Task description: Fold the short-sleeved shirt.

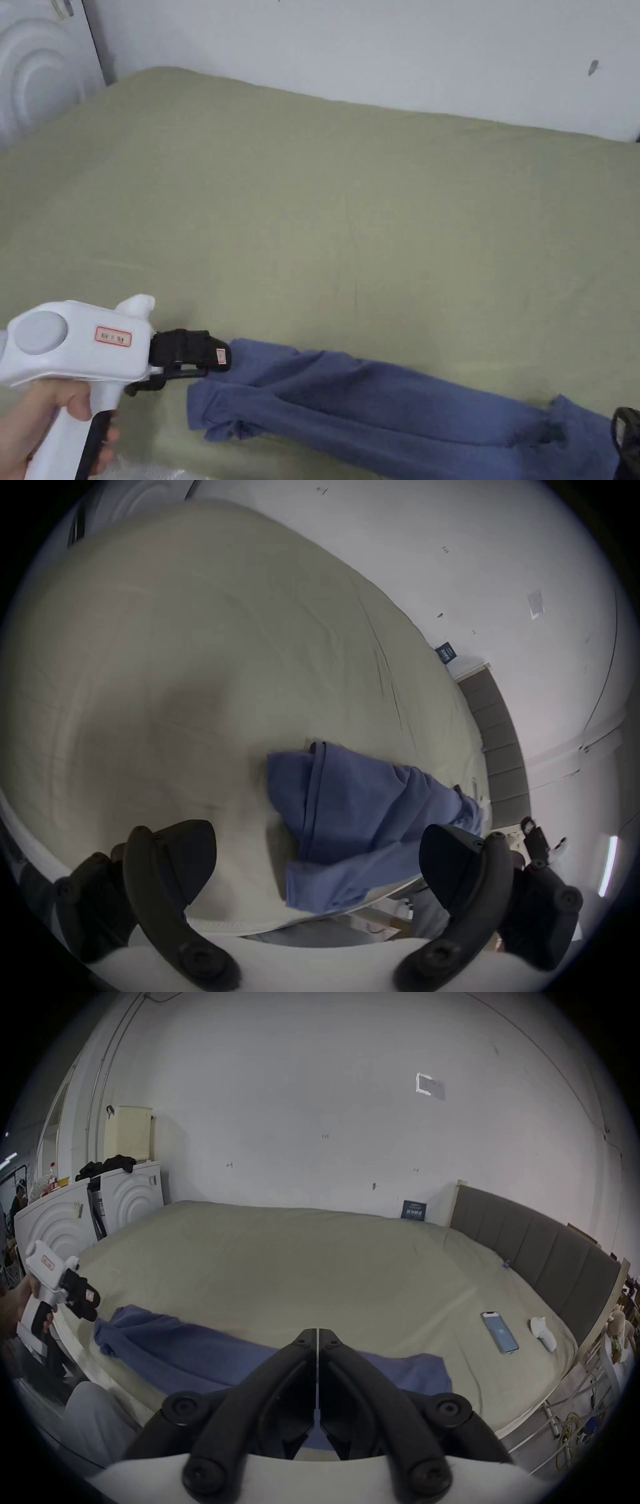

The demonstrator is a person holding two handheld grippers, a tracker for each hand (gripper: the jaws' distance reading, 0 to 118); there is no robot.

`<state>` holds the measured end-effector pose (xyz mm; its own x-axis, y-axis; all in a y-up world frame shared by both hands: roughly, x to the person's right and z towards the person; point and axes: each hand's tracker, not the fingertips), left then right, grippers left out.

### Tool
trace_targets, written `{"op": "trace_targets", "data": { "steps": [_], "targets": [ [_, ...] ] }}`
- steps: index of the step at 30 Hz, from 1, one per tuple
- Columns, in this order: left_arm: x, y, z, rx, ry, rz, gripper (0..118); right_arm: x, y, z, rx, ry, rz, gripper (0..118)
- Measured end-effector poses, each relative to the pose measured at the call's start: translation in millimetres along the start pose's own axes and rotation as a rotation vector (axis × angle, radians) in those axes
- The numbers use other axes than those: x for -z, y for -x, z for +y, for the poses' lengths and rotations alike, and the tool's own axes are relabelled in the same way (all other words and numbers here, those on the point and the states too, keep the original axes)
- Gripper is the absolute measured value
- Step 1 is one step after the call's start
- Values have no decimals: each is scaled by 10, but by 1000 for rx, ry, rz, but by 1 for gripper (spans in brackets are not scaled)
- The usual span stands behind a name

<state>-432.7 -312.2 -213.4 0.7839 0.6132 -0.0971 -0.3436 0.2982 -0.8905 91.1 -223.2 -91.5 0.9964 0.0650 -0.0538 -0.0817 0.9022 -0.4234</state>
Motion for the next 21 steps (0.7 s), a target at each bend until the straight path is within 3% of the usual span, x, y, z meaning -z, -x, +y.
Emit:
{"op": "trace_targets", "data": {
  "steps": [10,14,18,19,21],
  "targets": [
    [349,160,53,-142,88,-325,116,69,79,-107,-3,75,15,4],
    [514,119,3,-140,96,-339,115,82,71,-136,21,90,21,4],
    [571,53,1,-175,106,-370,107,84,63,-159,53,97,37,4],
    [564,42,-5,-145,108,-324,95,82,63,-163,56,97,39,4],
    [585,66,-26,-166,121,-255,13,71,59,-172,60,98,46,4]
  ]
}}
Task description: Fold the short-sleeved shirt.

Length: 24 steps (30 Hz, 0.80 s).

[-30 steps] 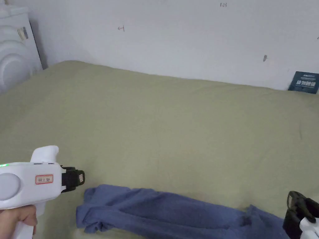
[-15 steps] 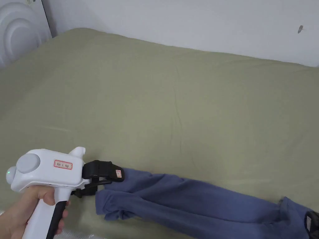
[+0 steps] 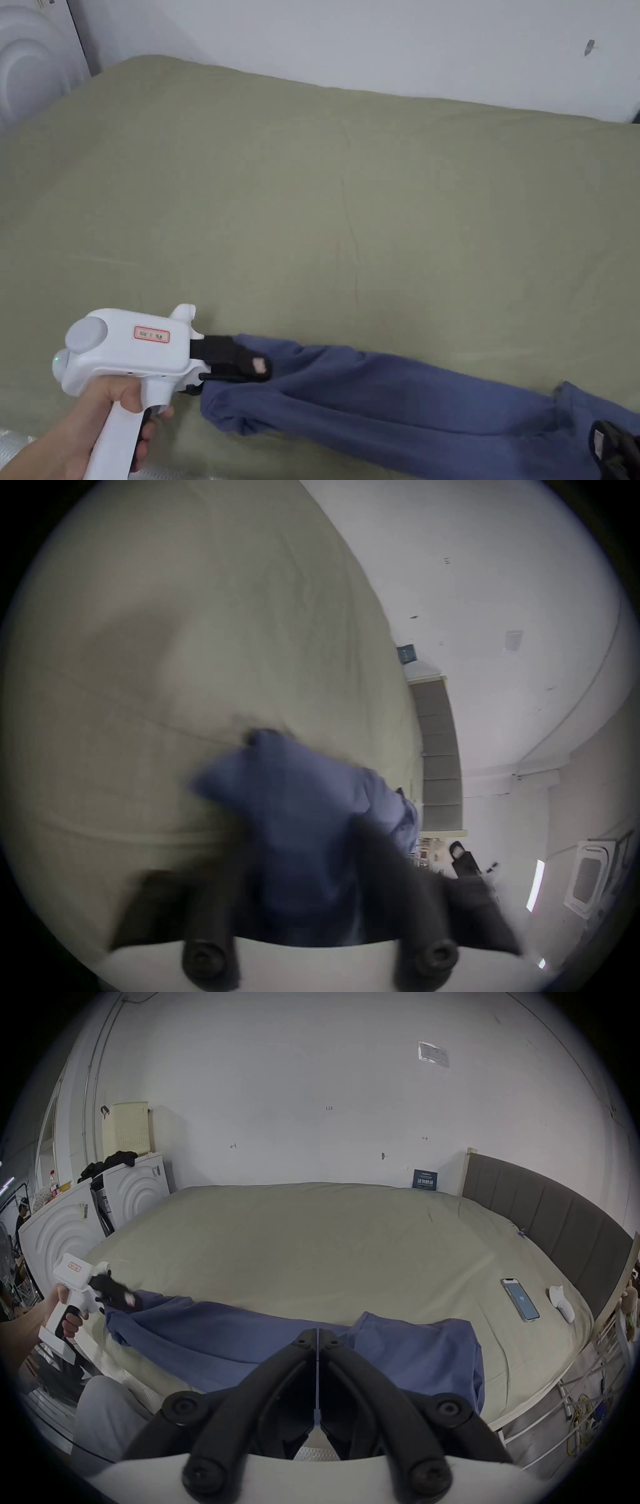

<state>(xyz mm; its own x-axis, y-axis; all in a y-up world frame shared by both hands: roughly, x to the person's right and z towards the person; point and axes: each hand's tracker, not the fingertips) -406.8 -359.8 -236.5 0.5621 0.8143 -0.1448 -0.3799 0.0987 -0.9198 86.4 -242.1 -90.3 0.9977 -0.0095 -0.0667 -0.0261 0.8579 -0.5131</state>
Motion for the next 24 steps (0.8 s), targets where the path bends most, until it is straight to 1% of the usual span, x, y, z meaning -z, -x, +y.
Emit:
{"op": "trace_targets", "data": {
  "steps": [1,3,7,9,11,15,18,21,24],
  "targets": [
    [40,10,-16,13,3,58,9,-10,-8,-6,2,-1,6,4],
    [18,10,-17,4,8,-6,9,-36,-20,-5,3,1,11,4],
    [-144,-114,22,47,-25,79,8,-87,-74,6,5,-6,18,4],
    [-272,-148,25,43,-28,88,8,-109,-102,16,10,-16,19,4],
    [-463,-219,11,66,-66,147,8,-136,-133,34,20,-25,27,4],
    [-901,-312,3,53,-137,231,8,-158,-196,28,33,-37,41,4],
    [-1135,-478,-30,70,-143,286,8,-182,-250,10,48,-41,56,4],
    [-1134,-812,-85,139,-96,351,8,-209,-307,-23,58,-44,63,4],
    [-966,-1286,-151,278,-54,389,8,-235,-387,-57,92,-46,68,4]
  ]
}}
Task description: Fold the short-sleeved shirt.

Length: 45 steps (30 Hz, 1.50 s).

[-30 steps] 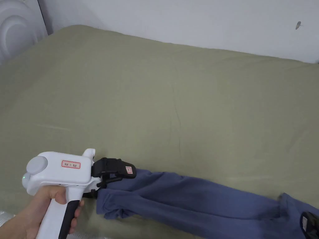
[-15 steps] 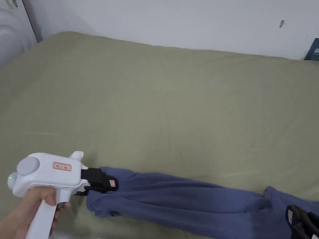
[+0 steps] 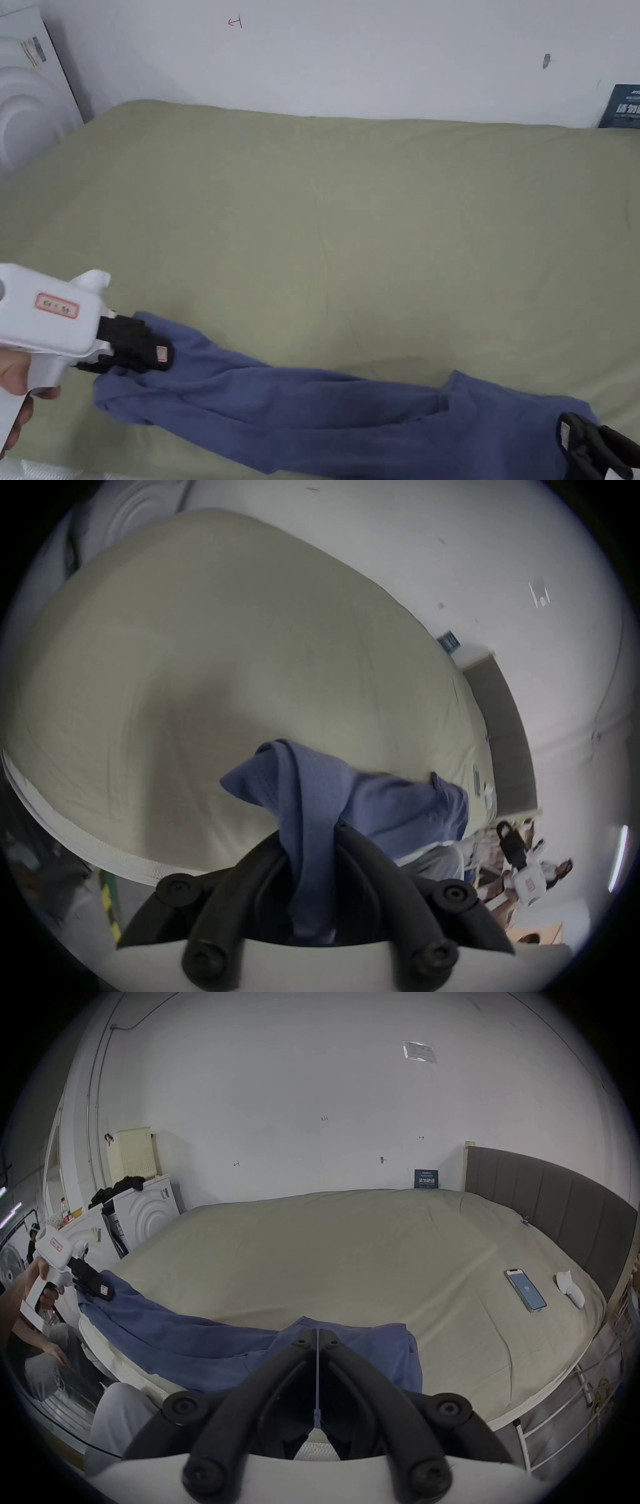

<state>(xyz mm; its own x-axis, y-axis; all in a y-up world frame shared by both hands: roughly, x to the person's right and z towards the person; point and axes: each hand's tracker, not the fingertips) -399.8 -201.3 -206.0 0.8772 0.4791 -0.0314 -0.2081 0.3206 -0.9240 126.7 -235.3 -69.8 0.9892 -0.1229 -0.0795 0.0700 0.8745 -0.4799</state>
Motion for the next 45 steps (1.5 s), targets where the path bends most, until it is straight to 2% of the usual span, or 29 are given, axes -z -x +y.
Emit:
{"op": "trace_targets", "data": {
  "steps": [6,11,12,13,14,15,16,20,22,23,25,26,28,30,32,34,37,41,43,45],
  "targets": [
    [396,-1043,50,167,77,10,8,-89,-185,-63,47,-5,-10,4],
    [1230,-1648,-93,227,135,61,8,-167,-365,-144,105,10,-39,4],
    [1398,-1712,-131,225,139,71,13,-176,-398,-158,117,16,-44,4],
    [1591,-1750,-164,241,142,92,39,-188,-432,-173,125,20,-53,4],
    [1747,-1797,-215,265,136,102,95,-195,-462,-192,130,23,-62,4],
    [1883,-1826,-243,286,159,102,118,-207,-489,-204,134,26,-72,4],
    [1979,-1843,-276,276,169,89,118,-220,-517,-209,138,28,-78,4],
    [1896,-1832,-184,204,187,-41,116,-248,-596,-206,153,36,-94,4],
    [1565,-1677,-196,215,149,-46,108,-225,-606,-201,162,40,-89,4],
    [1442,-1573,-162,205,97,-48,82,-200,-596,-201,162,44,-85,4],
    [1302,-1379,-165,156,46,-66,8,-144,-562,-204,159,53,-74,4],
    [1319,-1273,-142,117,47,-58,0,-110,-540,-211,158,59,-64,4],
    [1429,-1108,-111,74,24,-22,0,-55,-487,-224,156,72,-43,4],
    [1729,-1091,-149,53,74,-43,0,-18,-420,-239,148,84,-28,4],
    [1990,-1133,-262,2,162,-149,0,-13,-369,-250,138,94,-23,4],
    [2280,-1304,-458,29,238,-243,0,-11,-351,-262,134,102,-19,4],
    [2482,-1417,-634,43,252,-253,0,26,-344,-277,125,122,-21,4],
    [2173,-1365,-490,71,246,-227,0,73,-321,-247,118,134,-21,4],
    [1801,-1277,-432,145,154,-185,0,80,-293,-220,114,130,-18,4],
    [1387,-1103,-350,135,97,-164,0,102,-254,-199,111,127,-10,4]
  ]
}}
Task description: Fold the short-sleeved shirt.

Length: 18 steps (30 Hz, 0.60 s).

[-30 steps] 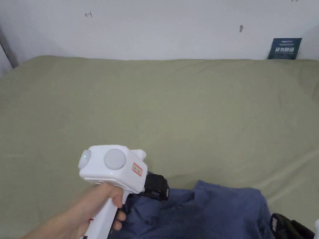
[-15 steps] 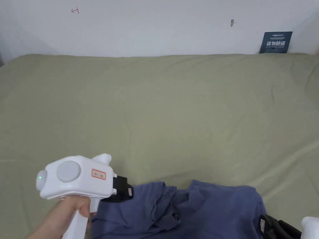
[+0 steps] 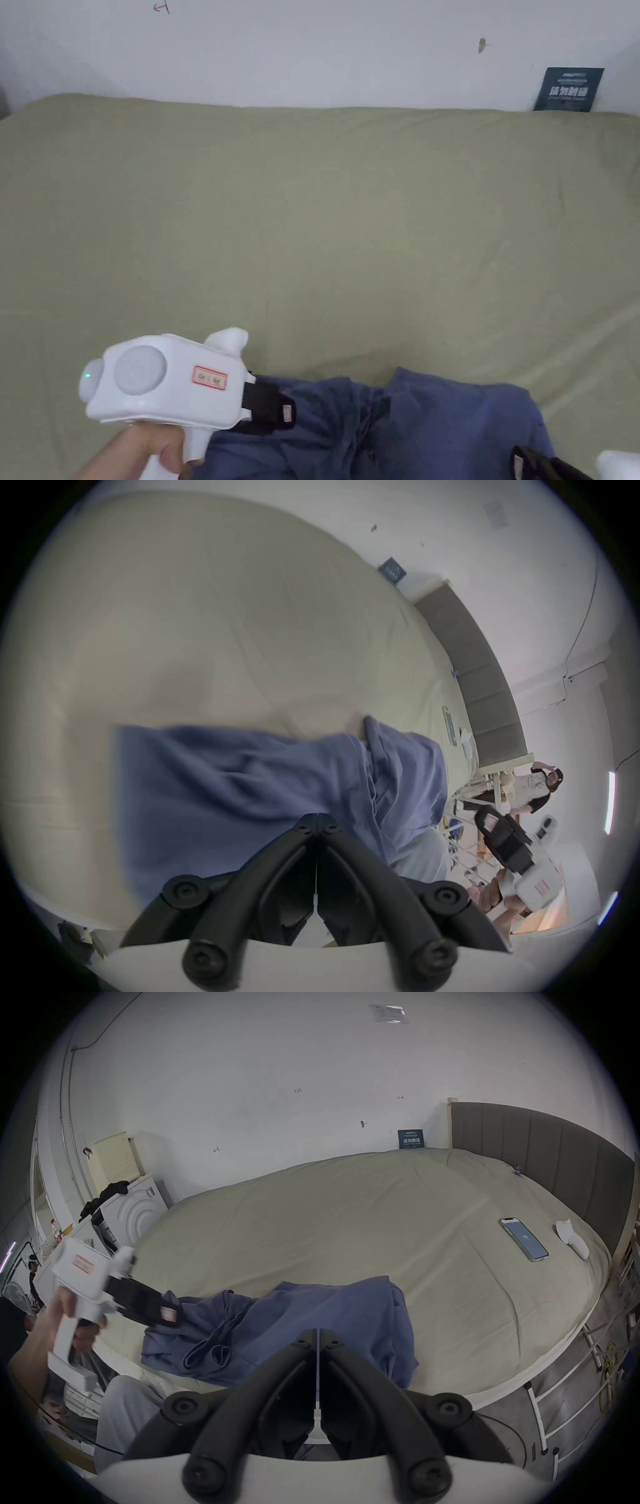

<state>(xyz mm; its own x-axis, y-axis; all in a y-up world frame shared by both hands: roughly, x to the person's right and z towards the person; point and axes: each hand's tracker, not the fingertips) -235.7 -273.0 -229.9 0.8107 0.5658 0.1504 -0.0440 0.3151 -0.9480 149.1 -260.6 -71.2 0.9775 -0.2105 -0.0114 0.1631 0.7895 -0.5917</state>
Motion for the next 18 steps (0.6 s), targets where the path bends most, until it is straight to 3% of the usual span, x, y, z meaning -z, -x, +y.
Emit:
{"op": "trace_targets", "data": {
  "steps": [6,7,8,9,10,18],
  "targets": [
    [-602,742,-65,-99,-91,127,2,112,158,20,-44,25,26,4],
    [-578,832,-85,-112,-83,111,15,121,179,25,-49,27,30,4],
    [-504,887,-94,-144,-61,53,60,130,205,32,-52,31,32,4],
    [-452,934,-107,-171,-56,7,96,131,226,36,-53,32,31,4],
    [-378,958,-128,-188,-63,-32,118,130,246,44,-55,34,33,4],
    [210,1048,-100,-192,4,-242,117,124,321,103,-86,30,25,4]
  ]
}}
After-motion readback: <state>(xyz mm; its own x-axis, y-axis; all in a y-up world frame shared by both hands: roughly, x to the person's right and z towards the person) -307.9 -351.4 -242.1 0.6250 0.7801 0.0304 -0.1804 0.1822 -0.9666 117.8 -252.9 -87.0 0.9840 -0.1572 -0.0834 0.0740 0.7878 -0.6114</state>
